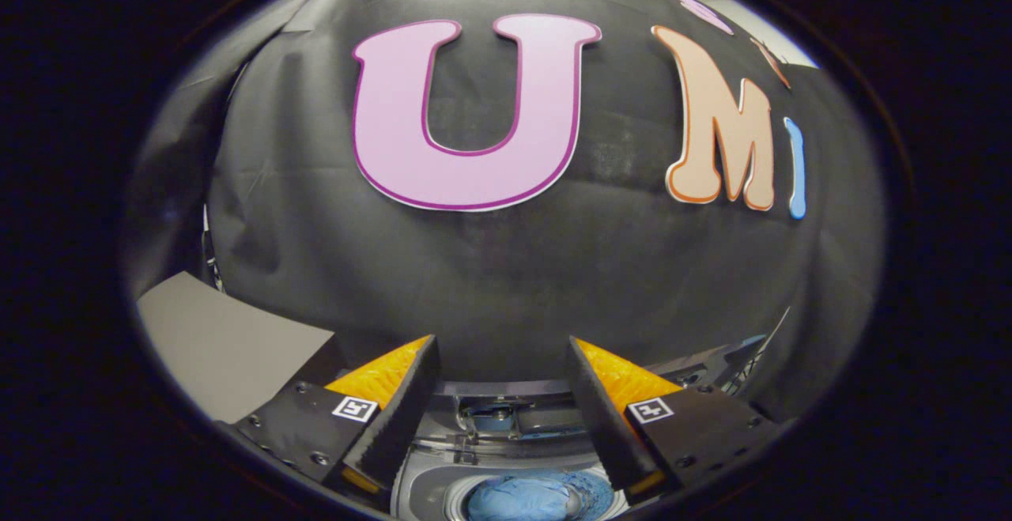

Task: Put the clothes into the washing machine and then close the washing machine lid.

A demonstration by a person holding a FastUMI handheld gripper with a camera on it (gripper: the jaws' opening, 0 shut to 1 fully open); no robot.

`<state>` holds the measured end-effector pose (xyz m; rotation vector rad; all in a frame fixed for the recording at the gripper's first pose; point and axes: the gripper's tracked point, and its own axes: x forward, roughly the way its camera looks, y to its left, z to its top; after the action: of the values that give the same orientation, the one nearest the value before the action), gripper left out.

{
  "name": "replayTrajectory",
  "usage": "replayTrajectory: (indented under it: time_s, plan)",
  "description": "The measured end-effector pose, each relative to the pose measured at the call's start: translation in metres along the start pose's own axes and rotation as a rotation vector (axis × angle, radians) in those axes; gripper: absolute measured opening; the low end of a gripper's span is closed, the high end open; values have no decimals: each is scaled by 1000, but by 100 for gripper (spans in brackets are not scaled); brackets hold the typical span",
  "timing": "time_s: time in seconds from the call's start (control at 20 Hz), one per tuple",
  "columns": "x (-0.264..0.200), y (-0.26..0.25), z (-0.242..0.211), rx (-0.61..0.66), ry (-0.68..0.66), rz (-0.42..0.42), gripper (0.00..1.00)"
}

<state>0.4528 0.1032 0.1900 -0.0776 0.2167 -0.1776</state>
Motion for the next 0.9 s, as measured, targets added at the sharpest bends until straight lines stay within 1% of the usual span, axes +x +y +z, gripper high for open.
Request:
replayTrajectory:
  time_s: [0.3,0.55,0.75,0.9]
  plan:
    - [-47,0,-24,6,28,29,99]
    - [-87,0,-61,21,93,54,99]
    - [-119,-7,-79,20,74,54,98]
    - [-137,-12,-82,47,55,68,99]
